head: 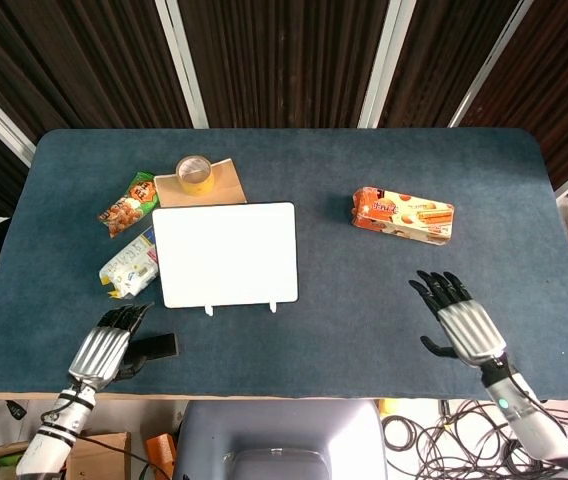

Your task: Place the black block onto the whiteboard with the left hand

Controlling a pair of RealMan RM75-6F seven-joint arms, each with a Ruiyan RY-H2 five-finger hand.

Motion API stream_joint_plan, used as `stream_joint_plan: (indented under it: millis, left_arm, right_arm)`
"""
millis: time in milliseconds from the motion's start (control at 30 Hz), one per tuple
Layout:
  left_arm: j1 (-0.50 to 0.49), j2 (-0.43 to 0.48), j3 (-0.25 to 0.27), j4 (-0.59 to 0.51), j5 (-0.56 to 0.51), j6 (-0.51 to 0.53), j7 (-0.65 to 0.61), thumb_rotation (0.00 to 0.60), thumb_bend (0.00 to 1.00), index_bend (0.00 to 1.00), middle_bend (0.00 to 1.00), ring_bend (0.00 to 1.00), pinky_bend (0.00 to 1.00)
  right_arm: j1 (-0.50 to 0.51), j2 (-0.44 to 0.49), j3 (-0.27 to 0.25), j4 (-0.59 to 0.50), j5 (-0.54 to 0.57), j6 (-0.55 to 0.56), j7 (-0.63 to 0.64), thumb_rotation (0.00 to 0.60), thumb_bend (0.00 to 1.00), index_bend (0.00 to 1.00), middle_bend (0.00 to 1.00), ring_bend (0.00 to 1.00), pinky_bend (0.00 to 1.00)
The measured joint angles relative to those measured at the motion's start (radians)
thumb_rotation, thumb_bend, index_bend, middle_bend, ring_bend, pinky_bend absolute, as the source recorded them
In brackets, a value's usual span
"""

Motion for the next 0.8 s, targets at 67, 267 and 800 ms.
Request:
stream_joint_plan:
  millis: [67,267,800]
  left_arm:
    - [0.008,-0.044,0.003,0.037,-0.004,0.007,0.051,0.6,0.35,0.08,0.17,0.11,0.18]
    - [0.019,-0.103,0.002,0.065,-0.078,-0.004,0.182,0.6,0.34,0.09,0.17,0.11,0.18]
    - [0.018,-0.19,-0.017,0.123,-0.124,-0.009,0.275,0.6,0.34,0.29,0.35,0.22,0.18]
  right_arm:
    - [-0.027,0.007,-0.014,0.003,-0.009,0.031,0.005,0.6,0.21,0.0,0.0,0.0,0.0]
    - [-0.111,0.02,-0.046,0.01,-0.04,0.132,-0.003,0.6,0.21,0.0,0.0,0.0,0.0]
    - [-0.161,0.039,-0.04,0.025,-0.05,0.147,0.029,0.6,0.21,0.0,0.0,0.0,0.0]
